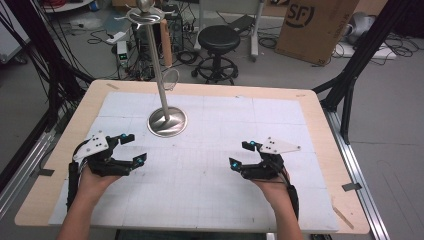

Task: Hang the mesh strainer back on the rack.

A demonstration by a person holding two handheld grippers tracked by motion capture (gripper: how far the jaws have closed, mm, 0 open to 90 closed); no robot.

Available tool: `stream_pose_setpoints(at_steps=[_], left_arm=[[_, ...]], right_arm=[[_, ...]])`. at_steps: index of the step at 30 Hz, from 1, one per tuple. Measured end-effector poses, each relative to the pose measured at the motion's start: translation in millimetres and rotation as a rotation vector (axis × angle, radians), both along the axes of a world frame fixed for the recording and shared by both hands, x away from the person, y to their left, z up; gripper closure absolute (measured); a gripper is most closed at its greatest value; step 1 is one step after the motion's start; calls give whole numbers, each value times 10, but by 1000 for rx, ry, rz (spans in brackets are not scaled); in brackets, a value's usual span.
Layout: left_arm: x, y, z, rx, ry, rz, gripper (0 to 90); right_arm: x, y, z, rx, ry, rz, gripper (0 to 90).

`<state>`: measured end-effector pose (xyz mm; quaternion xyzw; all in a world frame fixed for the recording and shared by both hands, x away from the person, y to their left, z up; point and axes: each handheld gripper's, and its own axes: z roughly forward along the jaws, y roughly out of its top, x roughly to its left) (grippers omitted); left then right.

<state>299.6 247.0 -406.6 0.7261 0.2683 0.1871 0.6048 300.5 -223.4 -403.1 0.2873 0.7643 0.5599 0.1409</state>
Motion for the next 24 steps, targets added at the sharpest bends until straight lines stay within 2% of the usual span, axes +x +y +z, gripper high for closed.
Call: stream_pose_setpoints(at_steps=[2, 11, 18, 24], left_arm=[[-2, -17, -5, 12, -1, -4, 161], [21, -40, -29, 29, 5, -8, 161], [6, -49, -14, 18, -2, -13, 161], [-2, -48, -16, 28, -1, -12, 160]], right_arm=[[-2, -24, -9, 11, -9, -2, 211], [31, -29, -61, 5, 29, -4, 192], [16, -12, -79, -4, 29, -7, 191], [35, -15, -90, -5, 36, -10, 191]])
